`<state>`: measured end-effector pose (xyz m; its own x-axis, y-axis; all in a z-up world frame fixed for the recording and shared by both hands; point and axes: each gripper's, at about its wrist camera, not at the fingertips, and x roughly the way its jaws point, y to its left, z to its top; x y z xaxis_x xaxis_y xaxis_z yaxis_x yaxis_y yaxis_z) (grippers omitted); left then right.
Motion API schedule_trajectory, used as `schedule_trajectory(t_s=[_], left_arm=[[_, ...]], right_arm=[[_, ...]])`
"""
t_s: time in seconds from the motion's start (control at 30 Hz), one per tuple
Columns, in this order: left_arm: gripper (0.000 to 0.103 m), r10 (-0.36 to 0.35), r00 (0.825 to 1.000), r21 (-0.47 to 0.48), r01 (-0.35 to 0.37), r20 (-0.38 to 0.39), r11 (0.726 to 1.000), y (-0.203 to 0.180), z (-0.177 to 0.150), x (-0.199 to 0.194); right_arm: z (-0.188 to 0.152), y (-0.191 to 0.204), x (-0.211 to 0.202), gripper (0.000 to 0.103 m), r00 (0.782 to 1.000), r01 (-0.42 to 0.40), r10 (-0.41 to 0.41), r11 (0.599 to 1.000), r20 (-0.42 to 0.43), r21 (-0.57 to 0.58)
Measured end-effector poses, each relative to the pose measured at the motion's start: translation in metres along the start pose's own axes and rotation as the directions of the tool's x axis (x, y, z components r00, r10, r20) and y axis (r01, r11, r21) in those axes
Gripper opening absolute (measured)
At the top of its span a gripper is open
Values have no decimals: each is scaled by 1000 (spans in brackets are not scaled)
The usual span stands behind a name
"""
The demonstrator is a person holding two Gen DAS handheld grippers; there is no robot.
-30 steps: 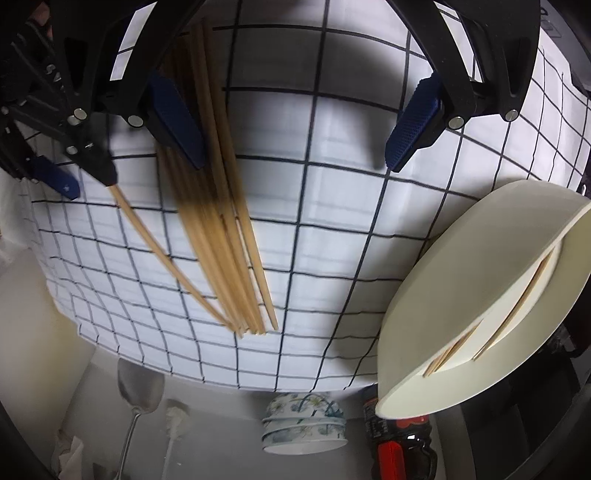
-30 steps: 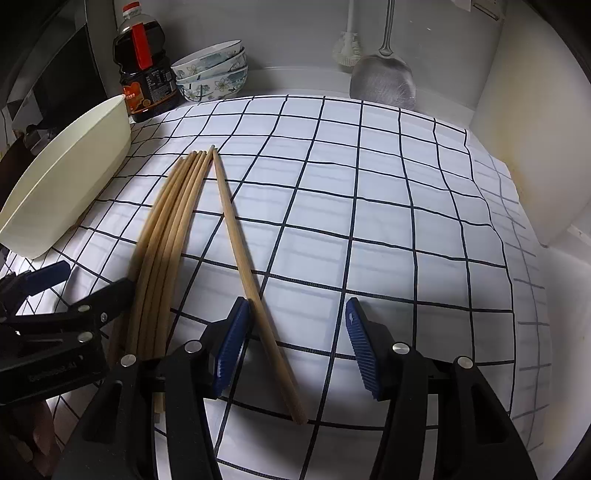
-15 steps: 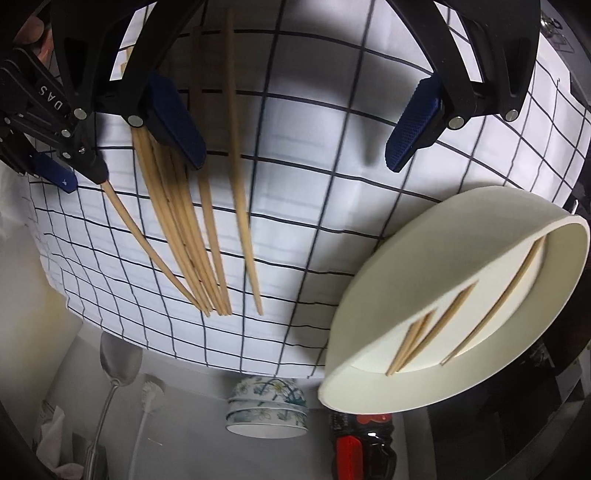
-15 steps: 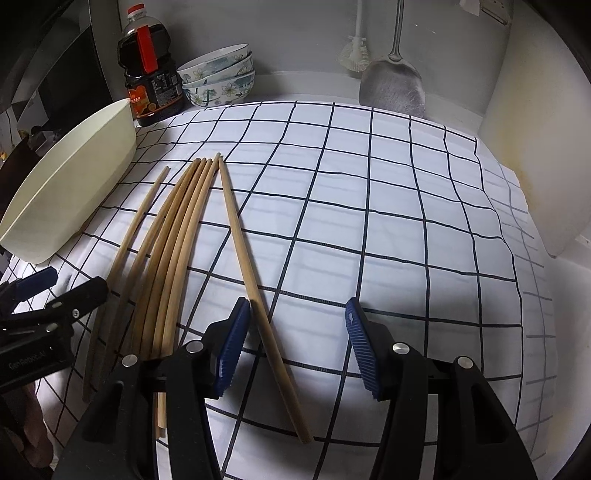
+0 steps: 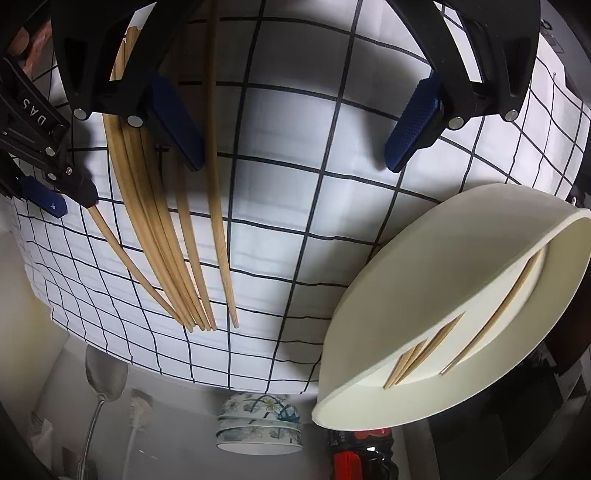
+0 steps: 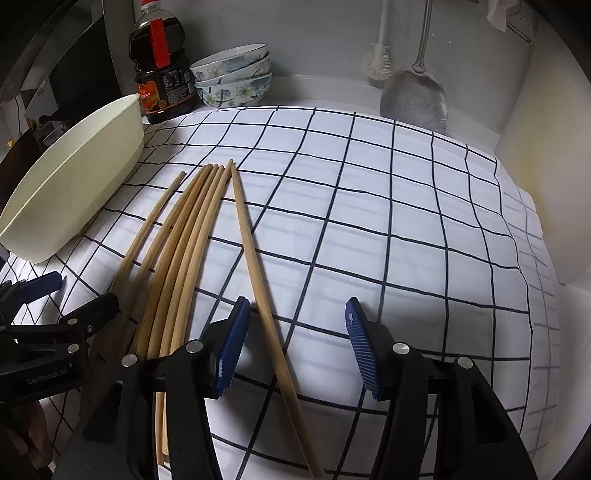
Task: Organize utensils
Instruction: 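Close the left gripper on one wooden chopstick while the right gripper closes on another, then carry the chopsticks in both grippers over the white basin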
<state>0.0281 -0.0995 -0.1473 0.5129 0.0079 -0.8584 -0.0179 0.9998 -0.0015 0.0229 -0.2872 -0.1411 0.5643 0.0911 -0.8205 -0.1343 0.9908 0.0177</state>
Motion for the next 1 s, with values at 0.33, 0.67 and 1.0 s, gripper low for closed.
schedule_trajectory(t_s=[0.33,0.67,1.0], left_arm=[[47,-37,999,59,35,31,998,-17,6,-6],[7,-116,993,86,117,-19,989,-22,9,-11],[7,-199,979,154,191,39,969,6,30,-75]], right_arm=[[7,16,4,19,1000,-24,26,997,18,-70],[5,11,-3,6,998,-55,55,998,-12,-5],[14,17,-63,6,995,-90,84,987,47,132]])
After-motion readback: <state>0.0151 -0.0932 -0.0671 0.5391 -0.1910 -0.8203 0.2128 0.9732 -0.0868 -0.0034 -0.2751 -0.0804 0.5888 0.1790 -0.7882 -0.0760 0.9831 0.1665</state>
